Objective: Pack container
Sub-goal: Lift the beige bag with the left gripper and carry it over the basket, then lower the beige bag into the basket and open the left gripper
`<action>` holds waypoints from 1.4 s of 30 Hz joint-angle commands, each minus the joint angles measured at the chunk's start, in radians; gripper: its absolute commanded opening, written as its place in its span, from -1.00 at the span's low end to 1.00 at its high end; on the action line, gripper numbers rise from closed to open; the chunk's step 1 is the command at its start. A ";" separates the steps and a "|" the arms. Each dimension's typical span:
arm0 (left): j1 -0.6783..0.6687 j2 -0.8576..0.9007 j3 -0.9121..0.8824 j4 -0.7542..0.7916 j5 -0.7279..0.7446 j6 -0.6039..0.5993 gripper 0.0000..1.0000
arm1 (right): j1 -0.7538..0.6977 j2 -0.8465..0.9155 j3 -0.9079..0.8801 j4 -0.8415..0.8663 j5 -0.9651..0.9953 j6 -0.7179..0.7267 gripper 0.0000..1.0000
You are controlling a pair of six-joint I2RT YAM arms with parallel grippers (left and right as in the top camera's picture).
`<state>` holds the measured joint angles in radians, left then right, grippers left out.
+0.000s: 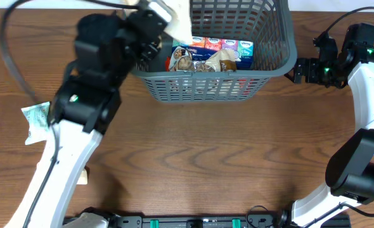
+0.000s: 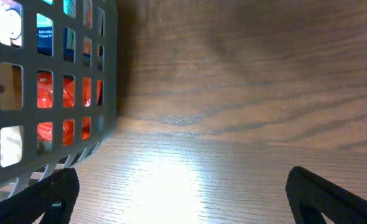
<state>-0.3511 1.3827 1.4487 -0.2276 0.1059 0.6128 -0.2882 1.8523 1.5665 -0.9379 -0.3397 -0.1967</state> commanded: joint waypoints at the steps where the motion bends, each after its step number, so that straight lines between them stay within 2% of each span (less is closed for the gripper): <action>1: -0.008 0.044 0.009 0.004 0.007 0.049 -0.89 | 0.008 0.006 -0.005 -0.007 -0.001 -0.017 0.98; 18: -0.008 0.278 0.009 -0.180 0.007 0.096 -0.89 | 0.008 0.006 -0.005 -0.020 -0.001 -0.018 0.99; 25: -0.008 0.294 0.009 -0.240 0.006 0.102 -0.84 | 0.008 0.006 -0.005 -0.019 0.000 -0.018 0.98; 28: -0.008 0.291 0.009 -0.238 0.006 0.102 -0.56 | 0.008 0.006 -0.005 -0.020 0.000 -0.018 0.98; 30: -0.008 0.289 0.009 -0.239 -0.004 0.101 -0.50 | 0.008 0.006 -0.005 -0.020 0.000 -0.018 0.98; 31: -0.008 0.287 0.009 -0.239 -0.016 0.101 -0.39 | 0.008 0.006 -0.005 -0.020 0.000 -0.018 0.99; 32: -0.008 0.287 0.009 -0.239 -0.028 0.101 -0.13 | 0.008 0.006 -0.005 -0.020 0.000 -0.018 0.99; 34: -0.008 0.287 0.009 -0.239 -0.051 0.101 0.18 | 0.008 0.006 -0.005 -0.020 0.000 -0.021 0.98; 35: -0.008 0.287 0.009 -0.240 -0.056 0.101 0.56 | 0.008 0.006 -0.005 -0.020 0.000 -0.021 0.98; 37: -0.008 0.287 0.009 -0.240 -0.058 0.101 0.90 | 0.008 0.006 -0.005 -0.020 0.000 -0.022 0.99; 39: -0.008 0.287 0.009 -0.239 -0.058 0.101 0.98 | 0.008 0.006 -0.005 -0.017 0.000 -0.023 0.98; 42: -0.008 0.285 0.009 -0.234 -0.058 0.092 0.97 | 0.008 0.006 -0.005 -0.001 0.003 -0.029 0.98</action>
<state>-0.3603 1.6840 1.4628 -0.4610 0.0601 0.7109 -0.2882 1.8523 1.5665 -0.9485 -0.3397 -0.2058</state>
